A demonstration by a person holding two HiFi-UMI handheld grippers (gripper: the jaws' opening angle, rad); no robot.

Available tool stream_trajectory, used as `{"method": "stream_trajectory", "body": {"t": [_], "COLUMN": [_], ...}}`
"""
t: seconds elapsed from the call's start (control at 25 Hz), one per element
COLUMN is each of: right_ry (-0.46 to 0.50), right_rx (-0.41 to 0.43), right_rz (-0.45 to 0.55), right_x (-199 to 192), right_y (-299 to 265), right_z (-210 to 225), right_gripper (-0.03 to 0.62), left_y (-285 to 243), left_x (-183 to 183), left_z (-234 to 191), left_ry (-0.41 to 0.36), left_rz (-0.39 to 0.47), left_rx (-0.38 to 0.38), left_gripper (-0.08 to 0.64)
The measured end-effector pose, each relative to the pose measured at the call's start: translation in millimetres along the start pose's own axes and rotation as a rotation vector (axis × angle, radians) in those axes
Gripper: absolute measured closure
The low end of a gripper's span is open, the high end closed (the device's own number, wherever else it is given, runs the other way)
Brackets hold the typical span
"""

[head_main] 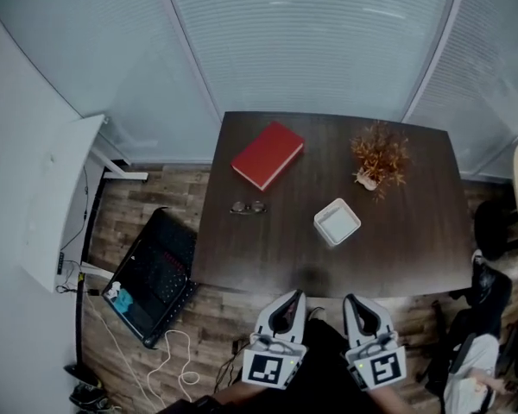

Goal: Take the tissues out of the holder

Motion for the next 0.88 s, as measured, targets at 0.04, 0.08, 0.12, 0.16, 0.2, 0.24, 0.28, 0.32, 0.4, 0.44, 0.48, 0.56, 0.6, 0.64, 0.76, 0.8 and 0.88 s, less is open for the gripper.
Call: {"method": "stream_trajectory", "body": {"t": [0.04, 0.08, 0.12, 0.16, 0.2, 0.24, 0.28, 0.32, 0.4, 0.44, 0.48, 0.56, 0.6, 0.64, 0.76, 0.8, 0.88], "right_ry": [0.006, -0.002, -0.025, -0.057, -0.084, -0.097, -0.096, -0.084, -0.060, -0.059, -0.066, -0.075, -0.075, -0.073, -0.067, -0.068, -0.065], "right_rx": [0.017, 0.033, 0.047, 0.059, 0.071, 0.083, 0.093, 0.102, 0.124, 0.143, 0.169, 0.207, 0.209, 0.204, 0.174, 0.164, 0.147], "right_rz": [0.005, 0.011, 0.015, 0.015, 0.013, 0.010, 0.006, -0.001, -0.011, -0.015, -0.019, -0.029, -0.032, -0.033, -0.020, -0.009, -0.006], "right_x": [1.6, 3.9, 6.4, 8.6, 9.9, 10.3, 10.1, 9.4, 7.7, 7.1, 6.6, 6.2, 6.6, 7.4, 9.0, 8.8, 8.2], "right_y": [-0.3, -1.5, -2.8, -4.1, -5.5, -7.5, -10.0, -12.8, -18.7, -21.1, -22.8, -25.9, -28.8, -32.9, -48.0, -52.0, -59.1], "right_z": [5.2, 10.3, 15.2, 20.2, 25.7, 31.1, 36.0, 40.1, 46.0, 47.3, 47.3, 46.4, 46.7, 47.3, 50.8, 52.8, 56.0], "right_gripper": [0.584, 0.584, 0.584, 0.584, 0.584, 0.584, 0.584, 0.584, 0.584, 0.584, 0.584, 0.584, 0.584, 0.584, 0.584, 0.584, 0.584], "left_y": [-4.9, -9.6, -14.0, -18.1, -22.2, -26.0, -29.5, -32.5, -37.2, -38.7, -39.6, -41.9, -44.0, -46.9, -56.3, -58.8, -61.1], "left_x": [3.8, 7.6, 9.8, 9.5, 7.4, 4.8, 2.5, 1.0, 0.2, 0.5, 1.1, 2.9, 4.3, 5.9, 10.5, 12.0, 16.5], "left_z": [3.5, 7.2, 11.4, 15.8, 19.7, 23.0, 25.4, 27.3, 29.2, 29.2, 28.7, 26.1, 23.7, 20.6, 8.2, 4.0, -3.2], "left_ry": [0.010, 0.010, 0.003, -0.007, -0.016, -0.022, -0.025, -0.025, -0.021, -0.020, -0.019, -0.020, -0.021, -0.024, -0.025, -0.023, -0.019], "left_rz": [0.002, 0.009, 0.017, 0.022, 0.023, 0.021, 0.020, 0.020, 0.021, 0.020, 0.019, 0.018, 0.021, 0.026, 0.041, 0.045, 0.055], "left_rx": [0.005, 0.010, 0.016, 0.022, 0.028, 0.034, 0.040, 0.045, 0.052, 0.053, 0.055, 0.059, 0.061, 0.062, 0.056, 0.053, 0.053], "left_gripper": [0.565, 0.565, 0.565, 0.565, 0.565, 0.564, 0.565, 0.565, 0.565, 0.565, 0.565, 0.565, 0.565, 0.565, 0.565, 0.565, 0.565]}}
Point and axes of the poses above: the fingertips, and each gripper's own axes: y backward along the fingers, z to its right, x out of its top, the point moved 7 cm from there along y, backward along the fingers, and after that the axes turned 11 degrees about -x, right-handed, at the moved point
